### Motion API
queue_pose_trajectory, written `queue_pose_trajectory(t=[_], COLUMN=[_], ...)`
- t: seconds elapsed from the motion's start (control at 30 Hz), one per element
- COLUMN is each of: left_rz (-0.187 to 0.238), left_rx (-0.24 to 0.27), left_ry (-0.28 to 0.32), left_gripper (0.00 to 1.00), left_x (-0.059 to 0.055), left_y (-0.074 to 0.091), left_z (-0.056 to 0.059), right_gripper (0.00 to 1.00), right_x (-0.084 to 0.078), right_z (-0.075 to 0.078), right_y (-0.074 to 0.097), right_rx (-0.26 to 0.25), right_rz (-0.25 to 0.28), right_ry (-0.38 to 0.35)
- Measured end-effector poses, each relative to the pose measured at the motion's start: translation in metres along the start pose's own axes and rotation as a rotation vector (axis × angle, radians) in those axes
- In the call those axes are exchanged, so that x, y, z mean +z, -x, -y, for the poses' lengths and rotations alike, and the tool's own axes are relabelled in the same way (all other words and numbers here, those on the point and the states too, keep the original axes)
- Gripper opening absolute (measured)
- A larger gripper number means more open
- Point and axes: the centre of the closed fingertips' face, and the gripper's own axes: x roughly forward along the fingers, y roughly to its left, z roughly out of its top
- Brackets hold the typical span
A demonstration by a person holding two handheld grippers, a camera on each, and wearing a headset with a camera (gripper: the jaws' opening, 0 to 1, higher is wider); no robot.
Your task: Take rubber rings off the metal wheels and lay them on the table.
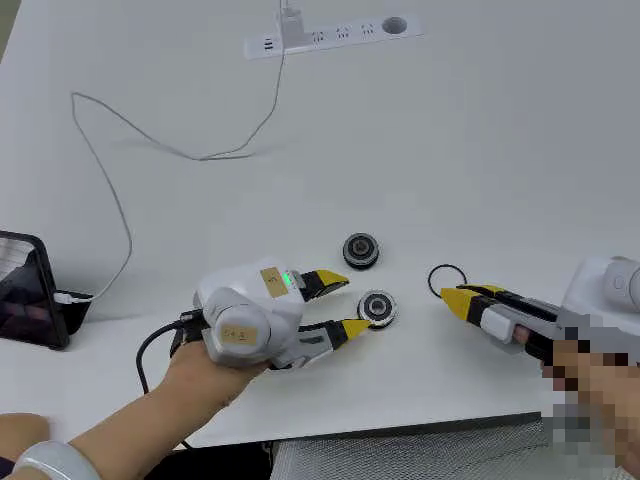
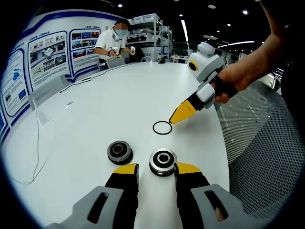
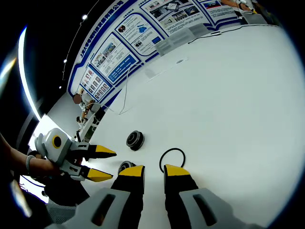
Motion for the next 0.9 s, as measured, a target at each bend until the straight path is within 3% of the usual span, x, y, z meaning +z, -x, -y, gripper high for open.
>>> queue_pose_trajectory(t=[0.4,0.9], left_rz=[0.006,-0.013], left_rx=[-0.029,-0.048], left_ry=[-0.013,-0.038], left_gripper=[0.24,0.17], left_x=[0.008,0.007], left_y=[-0.008,-0.018], left_z=[0.01,0.014], right_gripper=[0.11,0.1], right_x=[-0.011,-0.016], right_z=[-0.023,-0.026], right_y=[-0.011,-0.015], right_rx=[0.064,0.081], right_rz=[-0.022,-0.04], right_ry=[-0.04,-0.046])
